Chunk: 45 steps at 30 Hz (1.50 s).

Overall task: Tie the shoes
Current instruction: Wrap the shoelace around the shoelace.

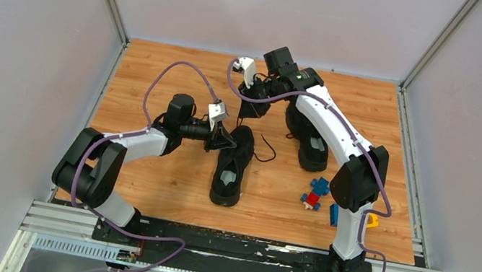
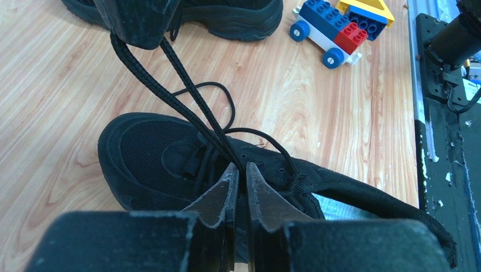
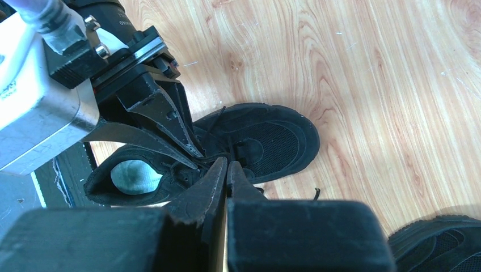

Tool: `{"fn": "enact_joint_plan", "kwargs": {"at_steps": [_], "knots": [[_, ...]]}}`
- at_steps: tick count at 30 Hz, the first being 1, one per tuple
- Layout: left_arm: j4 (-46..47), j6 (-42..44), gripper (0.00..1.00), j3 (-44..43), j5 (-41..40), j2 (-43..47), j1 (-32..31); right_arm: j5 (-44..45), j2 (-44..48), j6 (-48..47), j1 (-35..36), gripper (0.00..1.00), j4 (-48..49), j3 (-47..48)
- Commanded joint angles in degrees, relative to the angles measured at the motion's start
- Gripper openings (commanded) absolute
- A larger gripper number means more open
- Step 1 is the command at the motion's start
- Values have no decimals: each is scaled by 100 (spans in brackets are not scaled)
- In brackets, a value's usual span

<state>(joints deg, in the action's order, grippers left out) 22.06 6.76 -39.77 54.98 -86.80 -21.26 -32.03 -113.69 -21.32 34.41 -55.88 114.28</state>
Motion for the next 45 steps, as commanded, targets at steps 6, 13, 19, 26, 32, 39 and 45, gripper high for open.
{"fn": "enact_joint_plan", "kwargs": {"at_steps": [6, 13, 19, 26, 32, 39, 45], "knots": [[174, -256, 0, 148, -397, 39, 16, -183, 73, 100, -257, 5, 182, -176], [175, -615, 0, 420, -639, 262, 7, -775, 6, 181, -1063, 30, 197, -592], [215, -995, 0, 633, -995, 440, -10, -418, -532, -632, -1093, 33, 201, -1078], [308, -1109, 0, 708, -1155, 558, -10, 301, -953, -1346, -829, 39, 271, -1223], [469, -1134, 0, 718, -1162, 504, -15, 952, -1248, -1191, -620, 41, 461, -1014], [553, -1247, 0, 684, -1115, 469, -10, 1487, -1410, -932, -585, 37, 535, -856], [552, -1222, 0, 663, -1122, 414, -10, 1695, -1162, -815, -559, 34, 382, -696]]}}
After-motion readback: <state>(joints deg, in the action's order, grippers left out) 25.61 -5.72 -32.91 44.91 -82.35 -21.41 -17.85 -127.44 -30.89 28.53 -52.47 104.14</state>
